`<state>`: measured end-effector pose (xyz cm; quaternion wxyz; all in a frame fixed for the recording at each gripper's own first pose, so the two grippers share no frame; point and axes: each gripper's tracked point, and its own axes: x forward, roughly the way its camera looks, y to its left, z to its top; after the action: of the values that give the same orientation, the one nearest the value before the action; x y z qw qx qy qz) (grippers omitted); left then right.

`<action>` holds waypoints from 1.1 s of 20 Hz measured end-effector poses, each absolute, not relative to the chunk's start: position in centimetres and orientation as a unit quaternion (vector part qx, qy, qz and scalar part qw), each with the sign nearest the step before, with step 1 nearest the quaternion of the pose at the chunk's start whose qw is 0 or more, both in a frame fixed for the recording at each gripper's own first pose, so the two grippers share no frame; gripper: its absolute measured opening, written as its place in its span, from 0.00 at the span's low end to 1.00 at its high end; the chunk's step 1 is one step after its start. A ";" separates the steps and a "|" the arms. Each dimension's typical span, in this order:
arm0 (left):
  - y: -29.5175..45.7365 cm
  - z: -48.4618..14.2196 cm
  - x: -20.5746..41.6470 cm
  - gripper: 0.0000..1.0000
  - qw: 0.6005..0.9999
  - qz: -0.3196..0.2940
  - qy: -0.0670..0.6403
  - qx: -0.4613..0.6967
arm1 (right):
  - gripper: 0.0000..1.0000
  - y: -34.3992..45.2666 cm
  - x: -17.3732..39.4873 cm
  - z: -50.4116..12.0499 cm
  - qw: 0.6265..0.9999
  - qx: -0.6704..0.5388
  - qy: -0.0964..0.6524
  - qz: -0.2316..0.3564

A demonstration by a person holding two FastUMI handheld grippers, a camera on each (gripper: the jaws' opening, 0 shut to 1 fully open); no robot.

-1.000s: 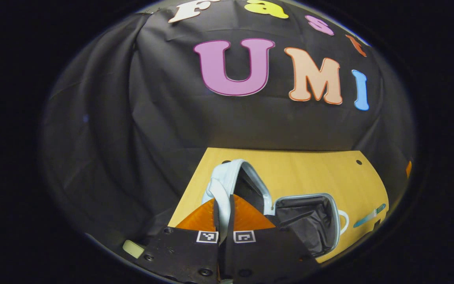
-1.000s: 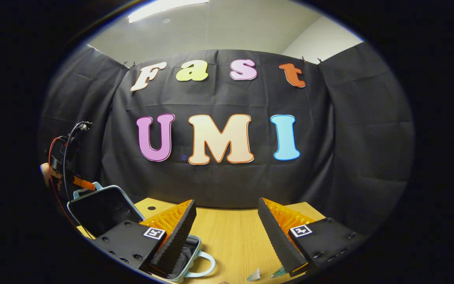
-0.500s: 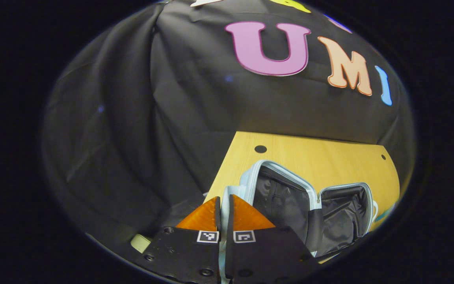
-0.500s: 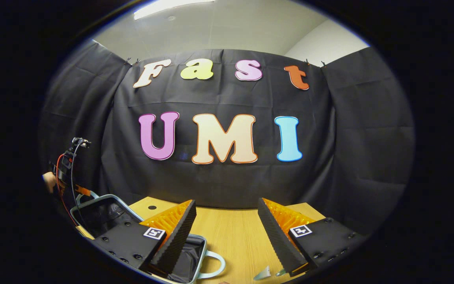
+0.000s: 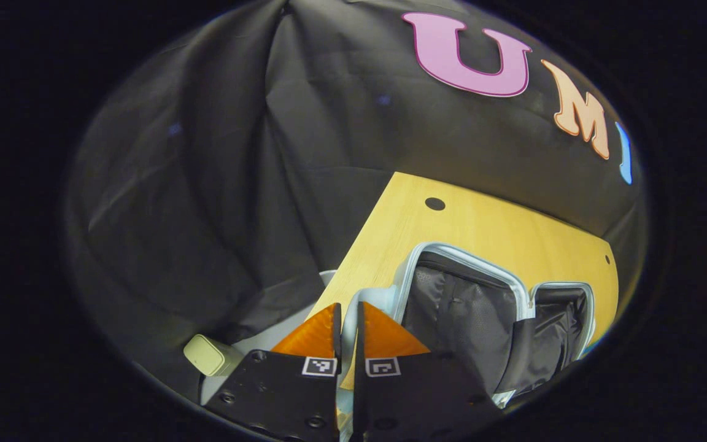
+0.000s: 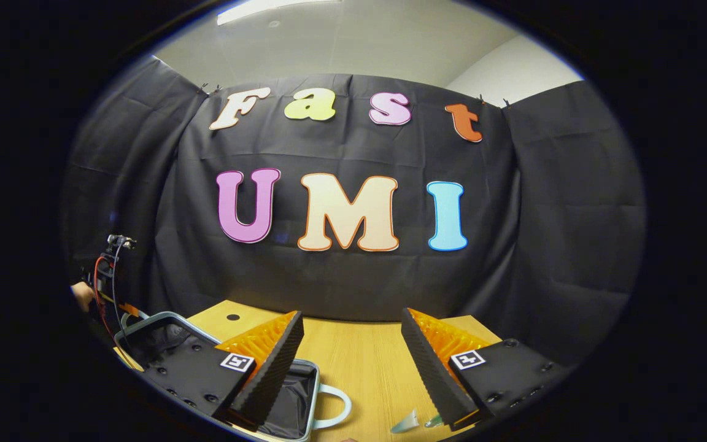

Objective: First open the suitcase, pack the skin care products into it, and then close the suitcase.

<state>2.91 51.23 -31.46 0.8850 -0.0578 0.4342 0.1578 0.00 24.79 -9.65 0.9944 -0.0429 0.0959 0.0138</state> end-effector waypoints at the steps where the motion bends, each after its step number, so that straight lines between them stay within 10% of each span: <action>1: 51.8 -31.3 3.0 0.06 0.888 0.169 0.425 -0.046 | 0.99 24.6 -0.1 -9.7 0.994 -0.045 0.097 0.013; 2: 52.1 -30.8 3.4 0.13 0.893 0.173 0.412 -0.042 | 1.00 24.4 -0.3 -9.7 0.994 -0.046 0.098 0.012; 6: 51.1 -27.3 5.5 1.00 0.919 0.181 0.350 -0.029 | 1.00 22.8 -0.3 -9.6 0.994 -0.043 0.097 0.003; 22: 27.2 -13.3 5.3 0.94 0.983 0.093 0.158 -0.032 | 1.00 10.6 1.7 -8.5 0.997 -0.028 0.070 -0.012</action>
<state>5.26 27.21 -13.30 0.9825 -0.0321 0.1581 0.0930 1.73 10.65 -8.52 0.9971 -0.0276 0.0697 -0.0124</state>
